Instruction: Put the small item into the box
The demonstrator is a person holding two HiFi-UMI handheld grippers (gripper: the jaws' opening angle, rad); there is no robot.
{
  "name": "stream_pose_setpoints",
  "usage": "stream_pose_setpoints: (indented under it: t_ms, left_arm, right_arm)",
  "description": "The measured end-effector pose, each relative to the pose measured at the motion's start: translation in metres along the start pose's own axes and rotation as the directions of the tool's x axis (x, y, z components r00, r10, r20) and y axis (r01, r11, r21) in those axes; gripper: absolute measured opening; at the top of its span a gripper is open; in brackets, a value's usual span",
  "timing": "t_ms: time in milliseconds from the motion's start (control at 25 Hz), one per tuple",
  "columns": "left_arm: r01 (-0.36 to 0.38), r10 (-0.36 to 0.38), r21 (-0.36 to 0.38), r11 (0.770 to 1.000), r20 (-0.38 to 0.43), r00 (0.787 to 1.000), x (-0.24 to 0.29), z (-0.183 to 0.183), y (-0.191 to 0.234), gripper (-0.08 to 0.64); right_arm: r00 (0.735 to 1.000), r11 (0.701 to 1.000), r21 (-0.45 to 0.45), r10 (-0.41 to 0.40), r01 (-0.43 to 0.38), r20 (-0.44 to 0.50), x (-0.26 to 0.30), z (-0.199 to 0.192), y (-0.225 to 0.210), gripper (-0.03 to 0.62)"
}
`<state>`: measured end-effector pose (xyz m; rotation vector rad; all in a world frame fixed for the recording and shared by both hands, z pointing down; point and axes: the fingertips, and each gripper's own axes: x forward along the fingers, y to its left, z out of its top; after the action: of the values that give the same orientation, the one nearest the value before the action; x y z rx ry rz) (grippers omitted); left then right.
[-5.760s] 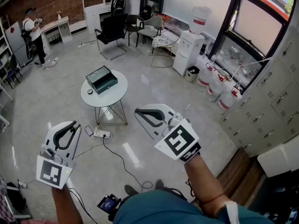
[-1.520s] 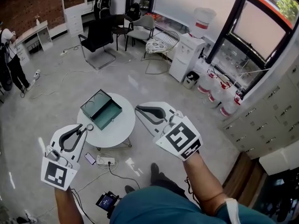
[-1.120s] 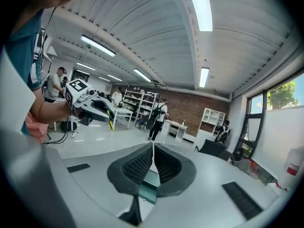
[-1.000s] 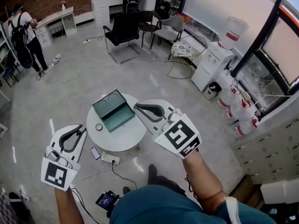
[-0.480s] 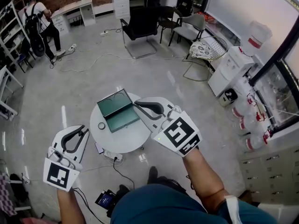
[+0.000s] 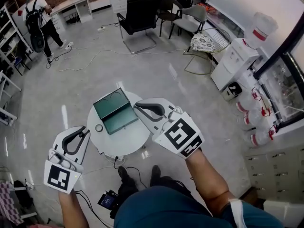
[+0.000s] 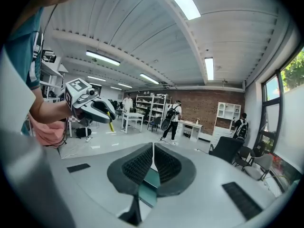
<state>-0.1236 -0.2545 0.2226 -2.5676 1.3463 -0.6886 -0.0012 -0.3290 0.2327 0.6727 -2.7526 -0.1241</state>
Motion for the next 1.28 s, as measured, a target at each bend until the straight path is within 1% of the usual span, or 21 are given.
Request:
stream_pose_setpoints:
  t_ms: [120,320,600,800,960,1120,1280]
  left_arm:
    - [0.05,-0.05,0.003,0.999,0.014,0.999,0.021,-0.01,0.004,0.061]
    - [0.137,-0.137,0.001,0.991,0.032,0.99,0.049,-0.027,0.008,0.061]
    - [0.222,-0.221,-0.022,0.975,0.036,0.975,0.078,-0.07,0.027,0.061]
    - [0.255,-0.254,-0.041,0.966,0.04,0.966,0.089,-0.134,0.017,0.061]
    - [0.279,-0.279,-0.069,0.958,0.019,0.96,0.114,-0.143,0.026,0.061]
    - [0.298,-0.299,-0.093,0.95,0.005,0.954,0.129,-0.179,0.026,0.061]
    - [0.316,-0.321,-0.122,0.941,-0.02,0.947,0.162,-0.202,0.03,0.061]
  right_arm:
    - [0.999,0.999,0.015,-0.038,0.039,-0.027,0.003,-0.014,-0.008,0.04]
    - [0.993,0.994,0.045,-0.097,0.1,-0.073,0.011,-0.034,-0.016,0.04]
    - [0.98,0.984,0.079,-0.147,0.158,-0.132,0.042,-0.063,-0.02,0.04]
    - [0.972,0.979,0.09,-0.164,0.181,-0.169,0.064,-0.113,0.005,0.04]
    - [0.966,0.975,0.114,-0.163,0.188,-0.202,0.07,-0.123,-0.012,0.04]
    - [0.959,0.972,0.134,-0.161,0.195,-0.232,0.085,-0.153,-0.006,0.04]
    - [0.954,0.966,0.163,-0.155,0.201,-0.258,0.096,-0.177,-0.022,0.04]
